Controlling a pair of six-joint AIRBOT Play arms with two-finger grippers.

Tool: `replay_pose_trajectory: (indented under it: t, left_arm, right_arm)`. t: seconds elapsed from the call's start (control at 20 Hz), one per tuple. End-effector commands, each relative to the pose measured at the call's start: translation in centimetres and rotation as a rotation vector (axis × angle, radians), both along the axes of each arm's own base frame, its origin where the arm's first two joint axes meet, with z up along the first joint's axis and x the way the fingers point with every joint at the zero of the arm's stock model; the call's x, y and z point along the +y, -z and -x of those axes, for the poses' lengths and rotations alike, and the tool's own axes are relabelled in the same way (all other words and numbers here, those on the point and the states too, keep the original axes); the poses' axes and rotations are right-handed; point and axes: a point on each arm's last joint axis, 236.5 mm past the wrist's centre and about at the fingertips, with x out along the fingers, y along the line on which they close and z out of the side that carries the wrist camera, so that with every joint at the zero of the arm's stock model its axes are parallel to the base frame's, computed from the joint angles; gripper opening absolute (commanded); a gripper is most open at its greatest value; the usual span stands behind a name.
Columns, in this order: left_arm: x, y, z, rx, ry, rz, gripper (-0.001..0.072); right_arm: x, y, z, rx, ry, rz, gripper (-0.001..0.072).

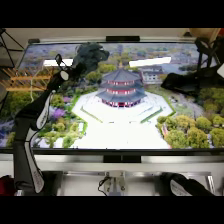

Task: Fold the shirts.

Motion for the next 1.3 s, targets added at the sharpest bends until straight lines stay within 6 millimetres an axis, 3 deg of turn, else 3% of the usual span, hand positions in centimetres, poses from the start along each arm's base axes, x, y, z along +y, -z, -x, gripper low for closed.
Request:
replay_pose_trajectory:
  t: [0.0, 0.1, 0.3, 0.45, 0.6, 0.7, 0.75, 0.85, 0.95, 1.05, 1.15, 1.25]
  left_arm:
    - [0.6, -0.8, -1.7, -0.077, -0.124, 0.138, 0.0601]
    - [0.9, -0.5, -1.9, -0.068, -0.17, 0.208, 0.0526]
    - [0.9, 0.7, -1.6, -0.028, -0.19, 0.252, 0.0214]
    - [0.6, 0.4, -1.5, -0.022, -0.179, 0.251, 0.0084]
    - [-0.3, -2.6, -0.9, -0.059, -0.044, 0.108, 0.0079]
    - [-1.8, -7.9, 0.1, -0.133, 0.081, -0.009, 0.0078]
    - [-2.6, -11.6, 0.8, -0.195, 0.147, -0.076, 0.0078]
    - [-4.7, -21.9, 3.7, -0.364, 0.276, -0.211, 0.0077]
    - [-6.4, -32.9, 9.0, -0.54, 0.381, -0.331, 0.0077]
    - [-7.2, -41.3, 16.4, -0.637, 0.465, -0.454, 0.0077]
    - [-7.0, -45.3, 23.6, -0.623, 0.528, -0.556, 0.0077]
    - [-6.9, -45.0, 29.0, -0.525, 0.596, -0.604, 0.0077]
  right_arm:
    - [0.7, -0.2, 0.1, 0.0, -0.008, -0.032, 0.0593]
    - [0.8, -0.3, 0.1, 0.0, -0.009, -0.035, 0.0593]
    - [0.8, -0.3, 0.1, 0.0, -0.009, -0.036, 0.0593]
    - [0.7, -0.2, 0.1, 0.0, -0.009, -0.032, 0.0593]
    - [0.2, -0.1, 0.0, -0.003, -0.009, -0.007, 0.0593]
    - [-0.7, 0.2, -0.1, -0.004, 0.002, 0.036, 0.0593]
    - [-1.0, 0.3, 0.0, -0.001, 0.005, 0.05, 0.0593]
    - [-1.2, 0.4, 0.2, 0.007, -0.006, 0.063, 0.0593]
    - [-1.2, -0.3, 1.7, 0.044, -0.053, 0.085, 0.0593]
    - [-2.2, -2.5, 3.0, 0.016, -0.053, 0.139, 0.0593]
    - [-4.4, -5.7, 4.2, -0.059, -0.011, 0.231, 0.0593]
    - [-5.5, -8.9, 5.9, -0.147, 0.029, 0.267, 0.0593]
